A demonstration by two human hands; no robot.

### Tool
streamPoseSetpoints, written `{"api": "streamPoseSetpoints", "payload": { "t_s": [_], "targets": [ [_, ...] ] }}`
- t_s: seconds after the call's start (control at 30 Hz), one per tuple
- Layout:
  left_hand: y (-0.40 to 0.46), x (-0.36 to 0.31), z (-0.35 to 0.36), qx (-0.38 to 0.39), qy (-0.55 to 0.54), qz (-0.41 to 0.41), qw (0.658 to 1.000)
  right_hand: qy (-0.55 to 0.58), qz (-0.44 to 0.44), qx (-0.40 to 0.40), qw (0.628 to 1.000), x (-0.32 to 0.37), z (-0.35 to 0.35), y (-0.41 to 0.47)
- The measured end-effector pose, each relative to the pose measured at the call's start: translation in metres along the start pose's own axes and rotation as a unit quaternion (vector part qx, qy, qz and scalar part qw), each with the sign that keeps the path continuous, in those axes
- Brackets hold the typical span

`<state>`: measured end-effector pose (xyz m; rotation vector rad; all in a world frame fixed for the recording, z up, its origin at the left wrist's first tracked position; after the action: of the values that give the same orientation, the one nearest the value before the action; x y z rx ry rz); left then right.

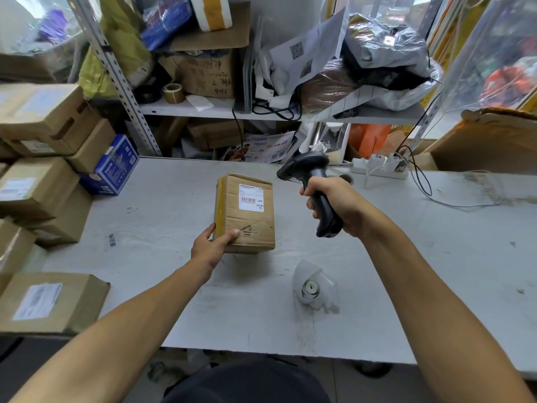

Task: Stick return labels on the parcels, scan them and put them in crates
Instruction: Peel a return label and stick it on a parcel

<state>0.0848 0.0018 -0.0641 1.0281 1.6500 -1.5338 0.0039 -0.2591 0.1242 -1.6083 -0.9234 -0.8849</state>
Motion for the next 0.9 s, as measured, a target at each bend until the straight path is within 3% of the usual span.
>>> {"api": "streamPoseSetpoints", "payload": {
  "t_s": [0.43,0.53,0.63,0.7,0.9],
  "targets": [
    [-0.002,0.003,-0.002,-0.003,-0.012,-0.012,1.0,0.0,-0.019,-0.02,1.0,0.005,-0.009,-0.016],
    [-0.006,0.004,0.004,0.033,-0.009,-0.046,0.998,-0.017,-0.011,-0.037,0.999,-0.009,-0.016,-0.012],
    [-0.014,0.01,0.008,0.061,0.043,-0.09,0.993,-0.067,0.03,-0.067,0.995,-0.053,-0.027,-0.001],
    [-0.014,0.014,0.005,0.048,0.12,-0.07,0.989,-0.101,0.078,-0.108,0.986,-0.103,-0.037,0.006],
    [-0.032,0.018,0.005,-0.093,0.205,0.046,0.973,-0.179,0.192,-0.197,0.945,-0.227,-0.051,0.0]
  ]
}}
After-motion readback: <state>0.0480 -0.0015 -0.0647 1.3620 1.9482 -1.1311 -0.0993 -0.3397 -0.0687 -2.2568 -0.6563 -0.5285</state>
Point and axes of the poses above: each hand's wrist, its own y-axis towards the middle knuckle, its own z-axis out of the palm, x = y × z, the point moved 6 cm from there along y, towards the middle knuckle, and after that the axes turned 7 degrees about -y, right-handed, at the moved point
